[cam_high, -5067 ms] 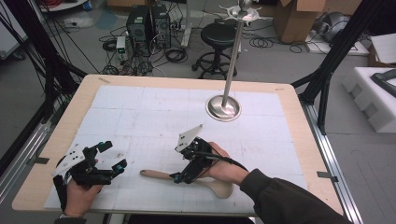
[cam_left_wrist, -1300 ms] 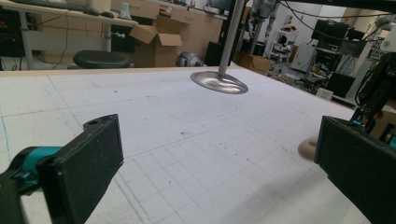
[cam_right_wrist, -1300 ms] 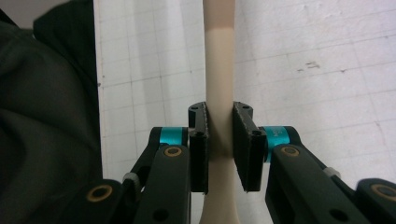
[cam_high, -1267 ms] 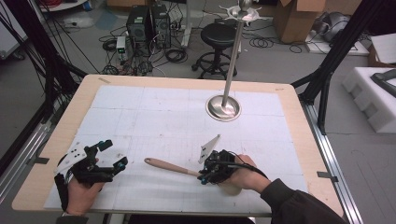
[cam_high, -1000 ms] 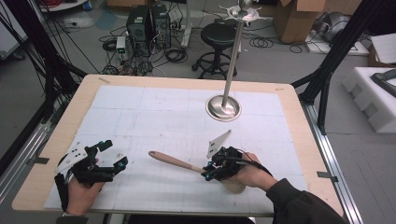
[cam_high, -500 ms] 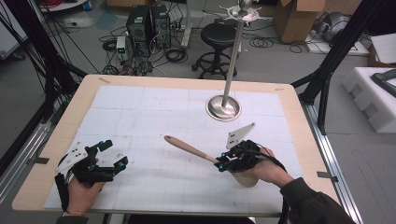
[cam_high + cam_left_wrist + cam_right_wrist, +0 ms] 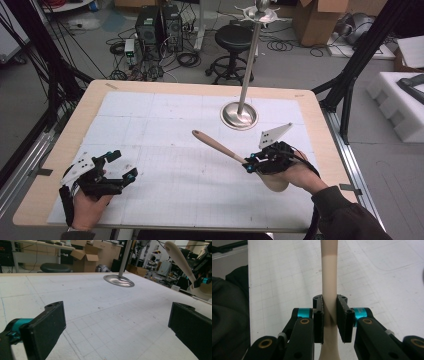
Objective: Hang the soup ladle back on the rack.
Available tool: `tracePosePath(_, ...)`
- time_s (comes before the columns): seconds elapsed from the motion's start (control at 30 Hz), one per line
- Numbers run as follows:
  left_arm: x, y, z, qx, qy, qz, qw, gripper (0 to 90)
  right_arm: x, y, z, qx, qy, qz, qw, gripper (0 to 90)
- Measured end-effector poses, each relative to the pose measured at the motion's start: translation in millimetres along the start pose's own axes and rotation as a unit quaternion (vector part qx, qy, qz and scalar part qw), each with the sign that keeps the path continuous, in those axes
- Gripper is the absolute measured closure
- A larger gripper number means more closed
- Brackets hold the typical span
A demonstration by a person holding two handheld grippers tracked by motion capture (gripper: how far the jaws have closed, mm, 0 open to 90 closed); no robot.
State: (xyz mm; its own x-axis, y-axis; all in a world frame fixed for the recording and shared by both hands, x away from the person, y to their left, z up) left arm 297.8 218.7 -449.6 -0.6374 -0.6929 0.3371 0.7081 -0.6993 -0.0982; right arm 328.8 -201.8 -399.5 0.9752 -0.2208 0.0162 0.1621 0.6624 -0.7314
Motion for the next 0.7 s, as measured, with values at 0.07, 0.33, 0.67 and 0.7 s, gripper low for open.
tracePosePath(0.07, 0.0, 0.0, 0.0, 0.000, 0.000, 0.000, 1.0000, 1.7, 3.1, -3.7, -0.7, 0.004, -0.004, -0.002, 1.0000, 78.2)
tracePosePath(0.33, 0.3, -1.1, 1.2, 0.004, -0.008, -0.002, 1.0000, 1.8, 13.3, -25.5, -1.8, 0.027, -0.001, -0.017, 0.9995, 78.2)
tracePosePath(0.67, -0.2, -1.2, 0.4, -0.001, -0.006, 0.002, 1.0000, 1.8, 28.2, -48.3, -5.9, 0.073, 0.026, -0.050, 0.9957, 78.2)
tracePosePath(0.7, -0.1, -0.8, 0.2, 0.000, -0.007, 0.002, 1.0000, 1.7, 29.8, -50.3, -6.1, 0.078, 0.026, -0.055, 0.9951, 78.2)
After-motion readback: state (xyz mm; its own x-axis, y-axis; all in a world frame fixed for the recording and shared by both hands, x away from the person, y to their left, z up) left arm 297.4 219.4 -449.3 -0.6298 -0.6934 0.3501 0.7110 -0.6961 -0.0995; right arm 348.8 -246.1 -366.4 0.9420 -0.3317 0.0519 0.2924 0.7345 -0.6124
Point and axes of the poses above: each handheld gripper's, and its own axes: y roughly forward along the jaws, z roughly out of its top, x roughly to its right, the point moved 6 cm from there along y, roughly forward along the jaws, and after that the axes turned 8 degrees about -y, right-handed, at the moved point
